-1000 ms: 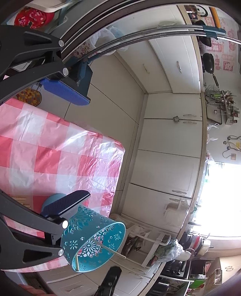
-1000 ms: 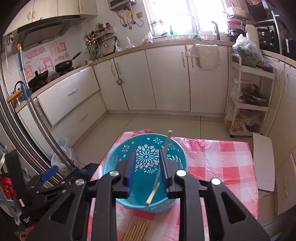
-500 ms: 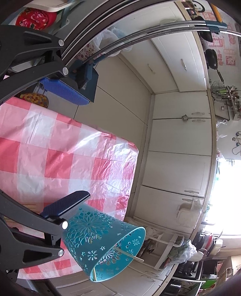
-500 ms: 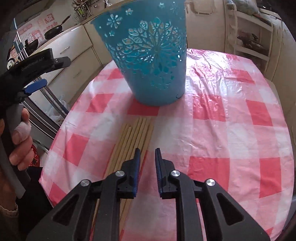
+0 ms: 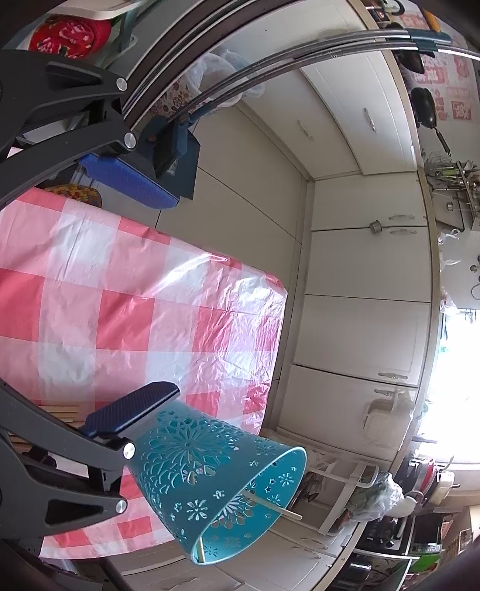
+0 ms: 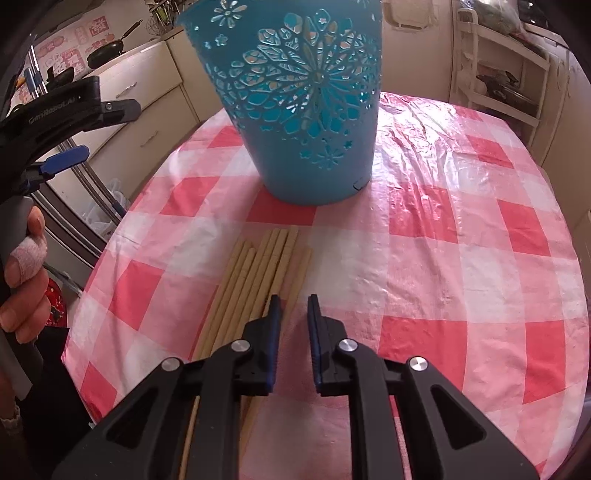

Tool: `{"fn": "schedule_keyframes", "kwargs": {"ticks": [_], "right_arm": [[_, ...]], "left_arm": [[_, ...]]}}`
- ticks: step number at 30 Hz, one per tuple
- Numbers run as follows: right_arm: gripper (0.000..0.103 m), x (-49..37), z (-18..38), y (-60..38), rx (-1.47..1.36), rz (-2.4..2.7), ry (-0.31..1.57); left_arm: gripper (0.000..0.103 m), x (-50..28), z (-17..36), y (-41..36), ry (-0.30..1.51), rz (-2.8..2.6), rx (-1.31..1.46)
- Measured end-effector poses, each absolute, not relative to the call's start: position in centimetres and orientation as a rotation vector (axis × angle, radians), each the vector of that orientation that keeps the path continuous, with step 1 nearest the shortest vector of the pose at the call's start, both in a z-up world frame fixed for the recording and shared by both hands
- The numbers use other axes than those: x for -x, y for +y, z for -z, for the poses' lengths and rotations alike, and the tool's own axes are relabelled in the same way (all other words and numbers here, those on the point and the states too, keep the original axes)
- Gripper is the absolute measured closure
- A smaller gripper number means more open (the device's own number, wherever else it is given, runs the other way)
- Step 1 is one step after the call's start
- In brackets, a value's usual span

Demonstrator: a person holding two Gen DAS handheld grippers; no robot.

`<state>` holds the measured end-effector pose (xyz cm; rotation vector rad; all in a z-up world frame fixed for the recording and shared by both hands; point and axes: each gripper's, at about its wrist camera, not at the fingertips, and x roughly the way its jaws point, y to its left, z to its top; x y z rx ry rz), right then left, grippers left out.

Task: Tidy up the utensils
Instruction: 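Reach the left tool to the chopsticks and grasp one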

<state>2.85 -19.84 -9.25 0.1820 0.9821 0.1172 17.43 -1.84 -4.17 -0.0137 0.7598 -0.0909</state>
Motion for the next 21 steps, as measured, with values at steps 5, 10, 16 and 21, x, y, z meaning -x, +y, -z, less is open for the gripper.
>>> {"fn": "schedule_keyframes", "kwargs": {"ticks": [5,10,16,21], "right_arm": [[0.093,-2.6,9.1,-20.0,-0.091,-0.123,0.992],[0.094,-1.7,9.5,-23.4,-0.17,-0.095,0.986],[0.095,-1.6,9.7,-24.2,-0.22,-0.117,0.968],[0.095,-1.5,9.8,-24.5,-0.252,-0.131,0.964]], "left_arm": [[0.012,-16.8,6.2,-4.0,0.867,0.198,-0.107],[0.012,-13.6,8.4,-6.7,0.934,0.298,-0.229],[0.015,-11.7,10.8,-8.4,0.999,0.299,-0.286],[0.017,-11.7,11.5,-8.7,1.028,0.297,-0.279]]}}
